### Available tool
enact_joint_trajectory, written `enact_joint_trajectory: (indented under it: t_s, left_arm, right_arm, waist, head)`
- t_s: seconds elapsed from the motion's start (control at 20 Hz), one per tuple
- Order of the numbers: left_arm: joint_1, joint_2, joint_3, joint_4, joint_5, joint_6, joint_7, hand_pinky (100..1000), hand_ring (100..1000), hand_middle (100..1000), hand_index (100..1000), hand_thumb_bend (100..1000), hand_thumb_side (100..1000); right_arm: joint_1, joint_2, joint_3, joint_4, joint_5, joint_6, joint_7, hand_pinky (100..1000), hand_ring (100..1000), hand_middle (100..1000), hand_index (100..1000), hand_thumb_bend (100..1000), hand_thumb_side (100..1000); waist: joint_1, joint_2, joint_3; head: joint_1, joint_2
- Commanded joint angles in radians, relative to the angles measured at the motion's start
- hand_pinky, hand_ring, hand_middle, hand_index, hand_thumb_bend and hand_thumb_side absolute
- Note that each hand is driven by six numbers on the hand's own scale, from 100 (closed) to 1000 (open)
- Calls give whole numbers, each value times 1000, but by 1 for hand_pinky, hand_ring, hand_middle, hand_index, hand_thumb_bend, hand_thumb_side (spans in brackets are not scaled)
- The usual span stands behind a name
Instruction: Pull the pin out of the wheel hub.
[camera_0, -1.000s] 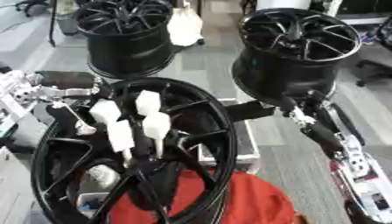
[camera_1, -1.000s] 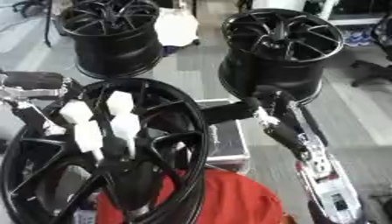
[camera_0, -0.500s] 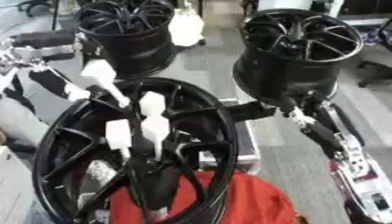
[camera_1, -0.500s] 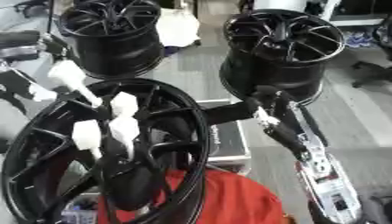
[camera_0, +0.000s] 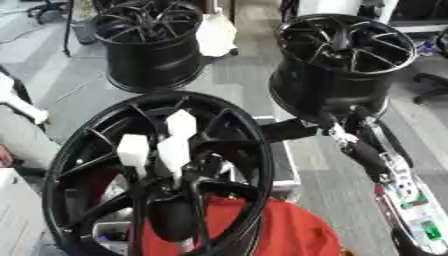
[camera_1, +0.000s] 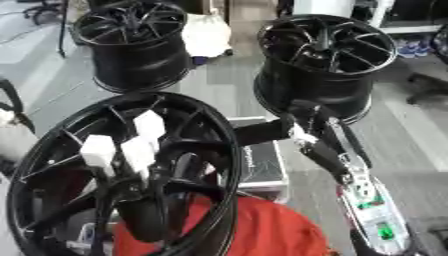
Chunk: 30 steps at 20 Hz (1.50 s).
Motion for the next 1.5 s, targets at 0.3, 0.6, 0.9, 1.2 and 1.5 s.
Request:
enact_joint_trajectory:
  t_s: [0.3,0.6,0.9,1.2,1.5]
  left_arm:
    - [68,-29,135,210,-205,-267,-310,660,588,610,769,176,197]
    - [90,-99,177,353,-388,-199,-53,767,790,831,926,461,809]
    - [133,-155,199,328,-401,-152,215,733,732,790,897,100,723]
    - [251,-256,270,70,-63,-82,291,674,621,684,833,100,663]
    - [345,-445,373,-241,227,104,228,652,598,647,806,100,686]
  right_arm:
    - [-11,-9,-11,-10,-3,0,-6,649,649,732,813,361,518]
    - [-17,-5,-13,-13,-3,1,-7,650,649,732,813,361,519]
    - [-21,-2,-18,-16,-3,2,-11,650,649,732,813,363,519]
    - [-22,3,-21,-17,-4,2,-14,650,649,732,812,363,520]
    - [-23,7,-23,-18,-7,1,-15,650,649,731,812,363,518]
  waist:
    - [-7,-4,5]
    - [-17,1,4]
    - [-25,4,5]
    - [-29,7,16]
    - [-37,12,31]
  head:
    - [-14,2]
    - [-18,-1]
    - [-22,-7]
    - [-34,-12]
    - [-46,-19]
